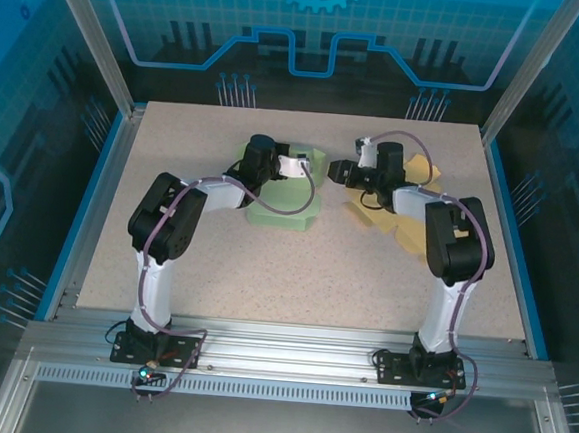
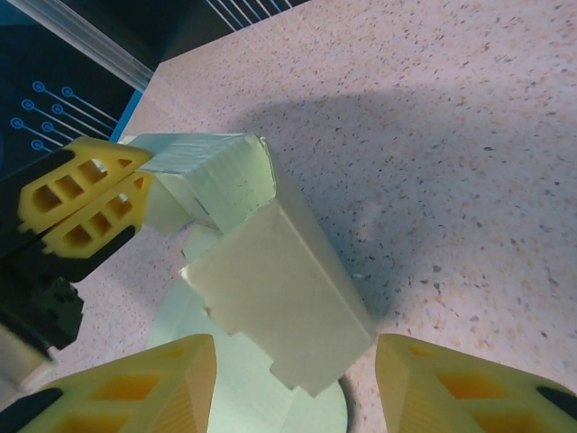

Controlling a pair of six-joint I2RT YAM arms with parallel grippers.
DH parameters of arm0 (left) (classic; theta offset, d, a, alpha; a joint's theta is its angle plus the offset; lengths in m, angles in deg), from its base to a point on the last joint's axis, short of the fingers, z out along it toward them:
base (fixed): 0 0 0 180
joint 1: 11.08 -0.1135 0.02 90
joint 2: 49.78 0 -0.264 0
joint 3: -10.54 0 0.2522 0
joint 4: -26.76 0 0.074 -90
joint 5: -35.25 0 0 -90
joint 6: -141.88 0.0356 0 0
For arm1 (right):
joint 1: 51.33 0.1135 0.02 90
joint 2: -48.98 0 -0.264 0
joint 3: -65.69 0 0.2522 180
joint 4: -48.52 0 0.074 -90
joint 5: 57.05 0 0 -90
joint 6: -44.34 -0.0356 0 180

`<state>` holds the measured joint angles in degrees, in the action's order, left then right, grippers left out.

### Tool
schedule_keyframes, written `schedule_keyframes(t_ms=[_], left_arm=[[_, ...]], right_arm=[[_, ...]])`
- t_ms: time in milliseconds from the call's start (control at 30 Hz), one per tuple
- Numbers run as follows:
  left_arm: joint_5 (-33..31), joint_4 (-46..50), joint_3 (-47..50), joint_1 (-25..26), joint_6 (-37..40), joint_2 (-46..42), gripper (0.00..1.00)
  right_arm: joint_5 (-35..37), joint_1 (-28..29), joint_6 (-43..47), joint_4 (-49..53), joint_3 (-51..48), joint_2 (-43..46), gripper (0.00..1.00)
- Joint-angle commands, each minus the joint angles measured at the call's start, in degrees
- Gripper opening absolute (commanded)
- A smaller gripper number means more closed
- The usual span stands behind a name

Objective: Fold the paper box

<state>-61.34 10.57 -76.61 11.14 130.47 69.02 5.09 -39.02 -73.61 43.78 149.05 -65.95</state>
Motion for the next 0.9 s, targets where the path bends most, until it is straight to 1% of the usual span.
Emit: schedule_keyframes(t_ms=[0,167,333,600,867], left_arm=[[1.57,-2.54,1.06,-0.57,0.48,1.24,0.07],[1.83,-2.33,0.88,-0.6,0.35,1.91,0.08],[1.76,-2.39,0.44,-0.61,0.24,2.99,0.08],[2.02,-2.89,0.4,-0.67,-0.19,3.45,0.08],[1.91,-4.1,0.42,-0.6,-1.49,3.36,0.08]], right_arm=[[-3.67,-0.2,1.65,2.69,3.33,-3.36,0.51],[-6.33,0.08,1.76,1.94,4.54,-5.13,0.51],[-8.02,1.0,3.33,5.05,6.59,-6.57,0.52],[-7.65,2.31,4.12,8.08,9.83,-8.93,0.53],[-7.56,3.25,3.34,8.96,11.41,-10.64,0.56]])
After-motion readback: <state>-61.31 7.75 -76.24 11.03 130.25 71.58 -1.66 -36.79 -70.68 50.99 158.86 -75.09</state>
